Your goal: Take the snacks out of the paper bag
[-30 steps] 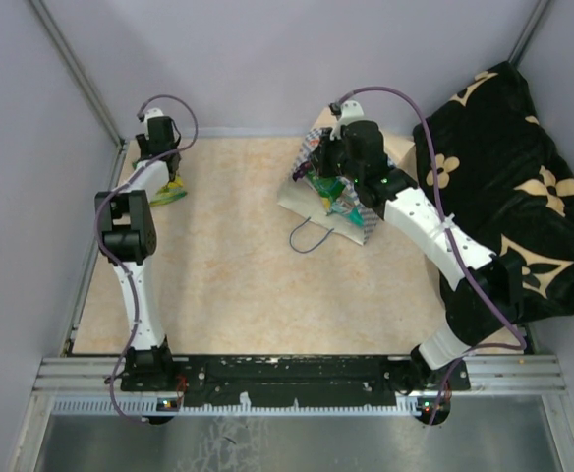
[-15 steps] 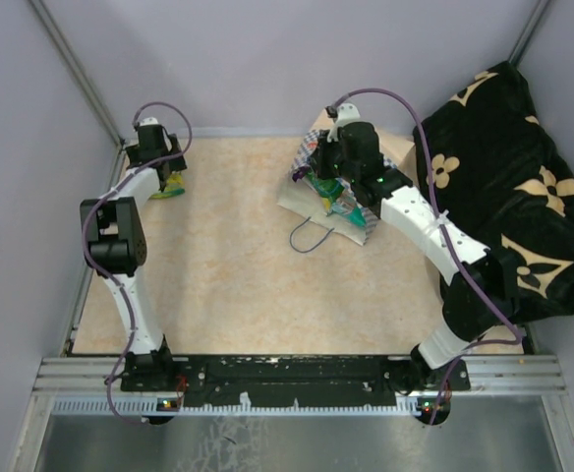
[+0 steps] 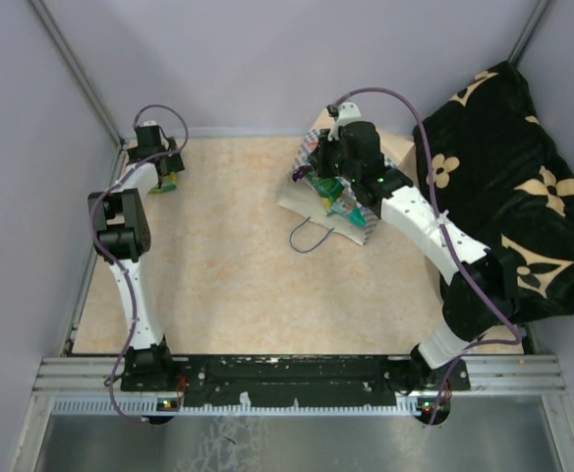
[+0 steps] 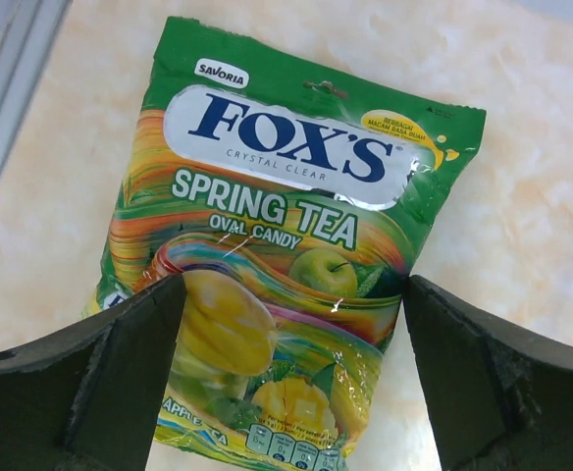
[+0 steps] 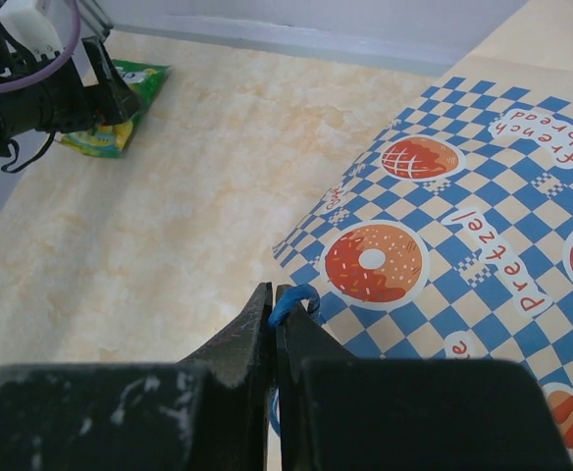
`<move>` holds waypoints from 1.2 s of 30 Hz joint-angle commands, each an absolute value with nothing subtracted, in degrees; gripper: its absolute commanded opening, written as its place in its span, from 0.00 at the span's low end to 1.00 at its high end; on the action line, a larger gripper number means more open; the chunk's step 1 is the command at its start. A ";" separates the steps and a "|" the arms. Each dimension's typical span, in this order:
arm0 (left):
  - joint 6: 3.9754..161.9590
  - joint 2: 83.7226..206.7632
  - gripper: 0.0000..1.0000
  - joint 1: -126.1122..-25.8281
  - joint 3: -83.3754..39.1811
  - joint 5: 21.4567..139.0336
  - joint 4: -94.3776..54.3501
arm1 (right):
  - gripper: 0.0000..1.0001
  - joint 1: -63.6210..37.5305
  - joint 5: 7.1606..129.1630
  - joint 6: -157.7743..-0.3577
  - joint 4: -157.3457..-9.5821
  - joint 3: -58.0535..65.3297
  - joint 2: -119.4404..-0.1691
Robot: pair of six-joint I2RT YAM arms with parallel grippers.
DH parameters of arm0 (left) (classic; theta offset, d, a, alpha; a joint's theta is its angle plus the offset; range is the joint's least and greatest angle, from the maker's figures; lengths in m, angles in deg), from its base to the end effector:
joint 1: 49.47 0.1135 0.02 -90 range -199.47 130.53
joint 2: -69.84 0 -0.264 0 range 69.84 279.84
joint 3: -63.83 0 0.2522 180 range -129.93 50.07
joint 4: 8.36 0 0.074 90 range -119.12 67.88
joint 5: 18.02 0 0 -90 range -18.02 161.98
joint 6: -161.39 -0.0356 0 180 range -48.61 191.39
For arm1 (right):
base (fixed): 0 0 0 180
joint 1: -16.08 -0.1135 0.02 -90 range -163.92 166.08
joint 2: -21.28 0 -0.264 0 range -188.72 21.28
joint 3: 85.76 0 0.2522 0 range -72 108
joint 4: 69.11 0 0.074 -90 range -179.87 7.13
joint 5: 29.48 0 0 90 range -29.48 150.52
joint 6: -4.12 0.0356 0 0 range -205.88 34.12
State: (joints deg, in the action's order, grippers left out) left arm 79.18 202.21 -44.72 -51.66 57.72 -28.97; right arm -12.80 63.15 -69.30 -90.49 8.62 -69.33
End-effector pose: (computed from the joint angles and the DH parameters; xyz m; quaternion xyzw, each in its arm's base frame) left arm 0.5228 0.0522 0.1693 -0.1518 0.8786 0.0996 0.4417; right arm 0.3310 0.1844 0.3609 -0.0999 0.8007 0.2452 0.5374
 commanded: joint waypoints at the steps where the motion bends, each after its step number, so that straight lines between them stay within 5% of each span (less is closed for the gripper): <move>1: 77.88 208.43 0.97 -42.39 -59.16 60.45 -35.34 | 0.00 -11.87 62.62 -69.80 -85.69 8.15 -67.69; 17: 71.31 211.55 0.99 -42.29 -74.61 56.27 -38.95 | 0.00 -11.72 64.40 -70.49 -86.48 9.93 -69.55; 26: 81.13 176.98 1.00 -58.09 -37.03 50.99 -21.76 | 0.00 -10.52 62.82 -73.98 -94.02 20.06 -76.07; 31: 94.94 162.86 1.00 -68.32 -15.12 75.59 -2.47 | 0.00 -10.09 62.39 -75.49 -97.32 25.91 -80.24; 36: 107.18 167.36 1.00 -74.11 -4.35 87.25 17.91 | 0.00 -9.41 62.16 -75.50 -98.36 31.93 -84.56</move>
